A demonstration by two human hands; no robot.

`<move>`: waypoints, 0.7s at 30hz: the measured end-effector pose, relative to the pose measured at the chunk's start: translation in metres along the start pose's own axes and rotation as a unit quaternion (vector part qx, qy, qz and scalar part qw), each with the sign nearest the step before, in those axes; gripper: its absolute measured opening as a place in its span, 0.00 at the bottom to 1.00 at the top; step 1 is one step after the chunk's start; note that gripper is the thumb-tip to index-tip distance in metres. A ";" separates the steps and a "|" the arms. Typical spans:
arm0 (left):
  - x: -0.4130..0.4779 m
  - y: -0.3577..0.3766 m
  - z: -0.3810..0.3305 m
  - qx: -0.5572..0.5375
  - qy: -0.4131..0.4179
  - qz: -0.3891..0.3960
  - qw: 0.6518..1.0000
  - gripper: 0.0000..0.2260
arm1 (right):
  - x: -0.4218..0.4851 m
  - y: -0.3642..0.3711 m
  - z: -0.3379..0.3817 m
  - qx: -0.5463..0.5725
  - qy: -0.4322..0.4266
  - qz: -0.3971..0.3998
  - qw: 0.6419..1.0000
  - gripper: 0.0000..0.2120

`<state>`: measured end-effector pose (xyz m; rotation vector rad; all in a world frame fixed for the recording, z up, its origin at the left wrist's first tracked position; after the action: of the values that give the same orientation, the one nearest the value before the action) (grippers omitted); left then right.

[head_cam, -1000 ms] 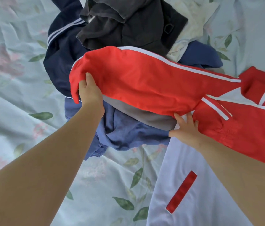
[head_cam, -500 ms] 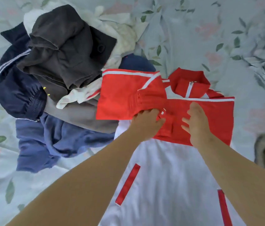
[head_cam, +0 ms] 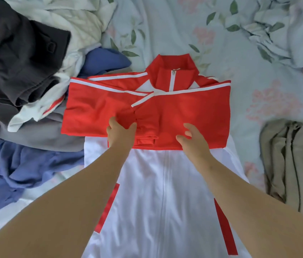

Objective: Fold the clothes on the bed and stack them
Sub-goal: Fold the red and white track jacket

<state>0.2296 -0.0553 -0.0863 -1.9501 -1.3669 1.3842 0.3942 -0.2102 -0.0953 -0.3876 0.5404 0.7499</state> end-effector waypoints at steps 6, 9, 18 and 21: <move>-0.006 0.028 -0.039 -0.083 0.044 0.079 0.992 0.10 | 0.012 0.013 0.001 -0.083 -0.081 0.094 0.989 0.38; -0.027 0.044 -0.068 -0.176 0.081 0.189 0.963 0.06 | 0.016 0.025 0.005 -0.091 -0.145 0.128 0.977 0.45; -0.014 0.034 -0.070 0.098 0.209 0.081 0.969 0.15 | 0.039 -0.022 0.014 0.044 -0.084 -0.090 0.991 0.09; -0.015 0.034 -0.070 0.241 0.250 -0.010 0.938 0.16 | 0.039 -0.069 0.009 0.103 -0.044 -0.175 0.978 0.08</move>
<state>0.3064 -0.0683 -0.0734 -1.7687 -0.7256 0.9884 0.4710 -0.2307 -0.1016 -0.2470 0.4457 0.3646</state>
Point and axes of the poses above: each hand's wrist, its own x-axis towards the middle knuckle, its own y-axis out of the palm, z = x × y, the point moved 7 cm from there along x, towards the middle knuckle, and after that the axes turned 13 degrees about x, right-handed, at the moved point
